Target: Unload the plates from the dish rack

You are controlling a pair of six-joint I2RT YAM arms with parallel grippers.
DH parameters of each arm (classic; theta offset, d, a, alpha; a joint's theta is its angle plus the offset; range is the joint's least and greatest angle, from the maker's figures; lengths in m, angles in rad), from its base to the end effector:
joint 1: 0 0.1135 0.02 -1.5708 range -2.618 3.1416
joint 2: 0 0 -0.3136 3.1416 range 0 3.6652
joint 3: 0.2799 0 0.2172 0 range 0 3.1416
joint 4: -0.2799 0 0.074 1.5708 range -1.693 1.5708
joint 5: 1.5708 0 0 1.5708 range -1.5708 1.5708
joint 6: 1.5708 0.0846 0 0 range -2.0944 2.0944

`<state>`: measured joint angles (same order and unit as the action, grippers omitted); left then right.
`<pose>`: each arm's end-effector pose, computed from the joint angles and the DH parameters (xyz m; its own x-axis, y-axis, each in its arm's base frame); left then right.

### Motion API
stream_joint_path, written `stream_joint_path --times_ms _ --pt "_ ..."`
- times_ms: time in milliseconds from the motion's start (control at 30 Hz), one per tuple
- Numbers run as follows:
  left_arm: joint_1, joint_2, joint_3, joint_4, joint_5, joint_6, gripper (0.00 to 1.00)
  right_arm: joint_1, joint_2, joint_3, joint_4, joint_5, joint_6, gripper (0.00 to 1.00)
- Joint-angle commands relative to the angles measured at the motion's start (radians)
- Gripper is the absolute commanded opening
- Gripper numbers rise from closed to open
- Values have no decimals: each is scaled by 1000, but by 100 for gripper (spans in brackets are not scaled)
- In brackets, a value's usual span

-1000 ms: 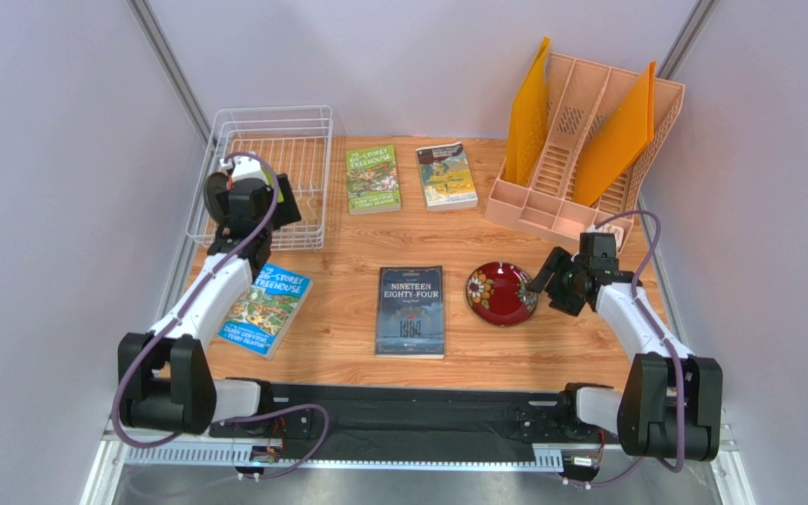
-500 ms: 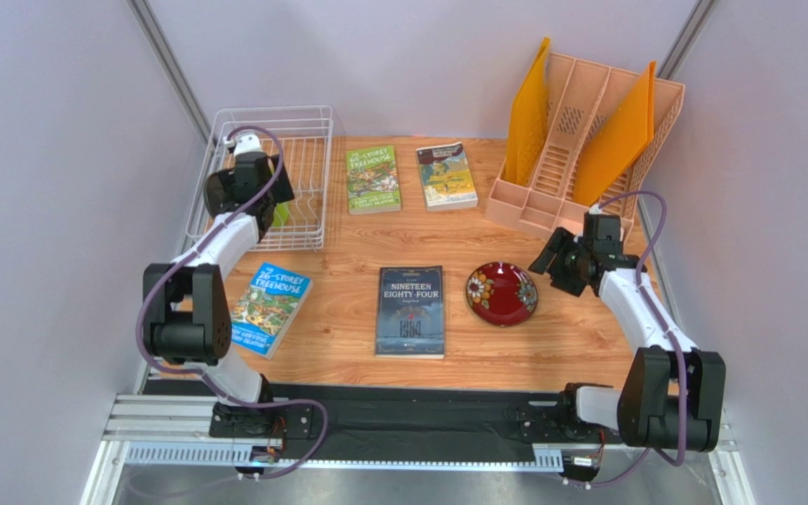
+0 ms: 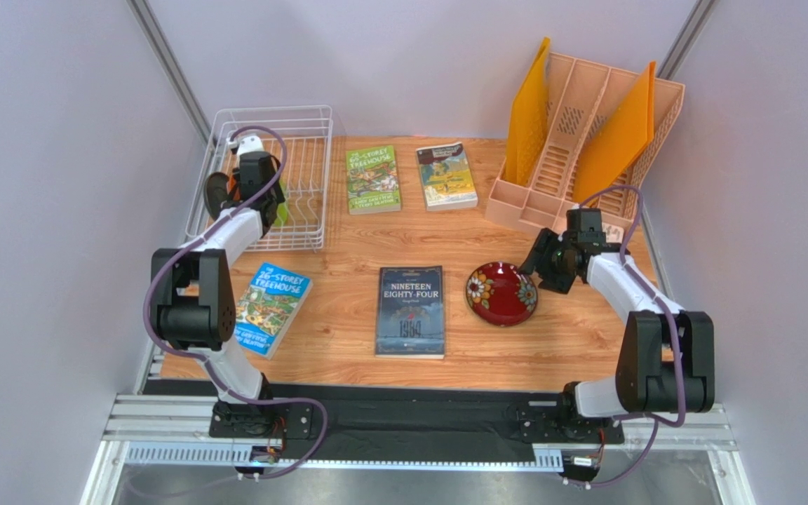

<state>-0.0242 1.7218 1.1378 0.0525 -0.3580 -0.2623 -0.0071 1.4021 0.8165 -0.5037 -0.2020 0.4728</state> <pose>0.4071 0.0198 0.2808 -0.4169 -0.2328 -0.8786 -0.4011 0.9145 -0.0520 0.2472 0.0152 0.2182 -0.8282 0.4520 -0.3313 0.3271 0.8699 0.3692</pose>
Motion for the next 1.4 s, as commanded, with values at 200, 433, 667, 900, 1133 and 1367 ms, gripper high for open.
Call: stream_joint_path --times_ms 200,433,667,900,1133,1367 --pt "4 -50 -26 44 27 -3 15 47 -24 93 -19 6 1 63" --pt "4 -76 -21 32 19 28 0 131 -86 136 -111 200 -45 64" --pt "4 -174 -27 23 -10 97 0 182 -104 150 -154 253 -48 65" --pt "-14 -355 -36 -55 -131 112 0 187 -193 202 -239 240 -77 69" --pt "-39 -568 -105 -149 78 28 0 220 -333 121 -127 51 -48 75" --pt "-66 -683 -283 -53 560 -283 0 248 -333 10 168 -246 73 77"
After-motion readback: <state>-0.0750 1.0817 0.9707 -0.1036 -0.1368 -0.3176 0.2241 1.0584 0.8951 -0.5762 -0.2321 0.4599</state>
